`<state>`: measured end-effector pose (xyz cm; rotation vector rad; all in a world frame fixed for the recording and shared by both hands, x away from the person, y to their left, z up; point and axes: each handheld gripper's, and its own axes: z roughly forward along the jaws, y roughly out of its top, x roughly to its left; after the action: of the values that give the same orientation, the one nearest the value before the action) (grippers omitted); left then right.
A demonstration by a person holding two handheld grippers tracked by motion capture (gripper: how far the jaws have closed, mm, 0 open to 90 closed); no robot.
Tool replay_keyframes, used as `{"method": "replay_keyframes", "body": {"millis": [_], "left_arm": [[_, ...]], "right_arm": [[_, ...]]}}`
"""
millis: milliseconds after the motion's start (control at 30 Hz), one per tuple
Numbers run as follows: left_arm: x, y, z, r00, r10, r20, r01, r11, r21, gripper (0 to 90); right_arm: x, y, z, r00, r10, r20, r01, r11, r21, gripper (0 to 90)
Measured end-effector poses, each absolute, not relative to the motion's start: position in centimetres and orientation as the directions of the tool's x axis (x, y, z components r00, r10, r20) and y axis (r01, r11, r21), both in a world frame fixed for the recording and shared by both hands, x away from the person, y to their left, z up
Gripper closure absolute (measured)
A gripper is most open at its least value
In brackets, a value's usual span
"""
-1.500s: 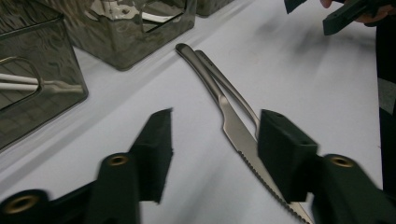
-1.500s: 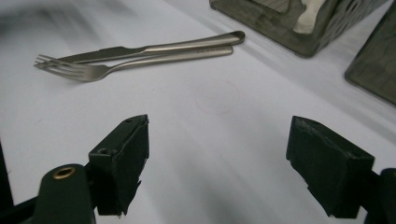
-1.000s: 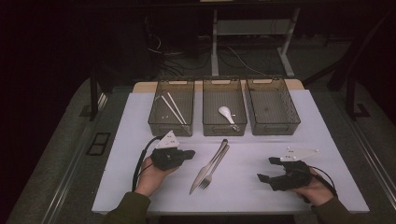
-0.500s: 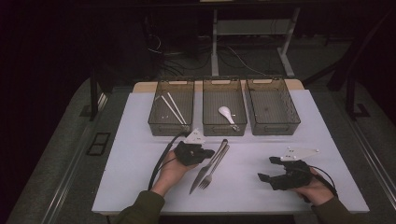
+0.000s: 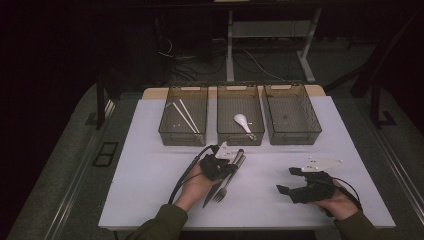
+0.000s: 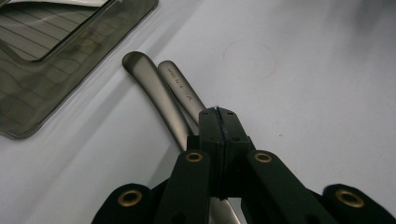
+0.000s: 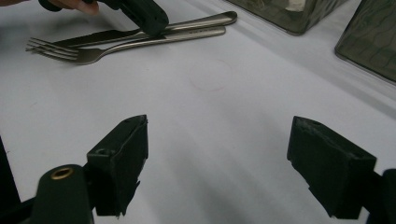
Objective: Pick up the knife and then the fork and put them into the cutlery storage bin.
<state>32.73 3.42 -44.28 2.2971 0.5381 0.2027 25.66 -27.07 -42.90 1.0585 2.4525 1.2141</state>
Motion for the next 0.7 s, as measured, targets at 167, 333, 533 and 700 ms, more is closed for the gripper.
{"method": "replay_keyframes", "body": {"millis": [167,333,533,700], "left_arm": [[32.6,3.6,-44.2,0.9,0.435,-0.023,0.325,-0.635,0.7,89.2],[31.9,4.2,-44.2,0.897,0.439,-0.041,0.343,-0.637,0.69,89.2],[30.8,5.2,-44.1,0.901,0.431,-0.052,0.351,-0.651,0.673,89.2],[30.7,5.4,-44.1,0.901,0.43,-0.065,0.357,-0.648,0.673,89.2]], "right_arm": [[25.6,-27.1,-42.9,-0.721,0.682,0.122,0.509,0.401,0.762,20.3],[25.7,-27.2,-42.8,-0.72,0.683,0.125,0.51,0.398,0.762,20.2],[25.6,-27.2,-42.7,-0.72,0.682,0.126,0.509,0.397,0.764,20.2],[25.6,-27.2,-42.8,-0.721,0.681,0.124,0.508,0.399,0.763,20.3]]}}
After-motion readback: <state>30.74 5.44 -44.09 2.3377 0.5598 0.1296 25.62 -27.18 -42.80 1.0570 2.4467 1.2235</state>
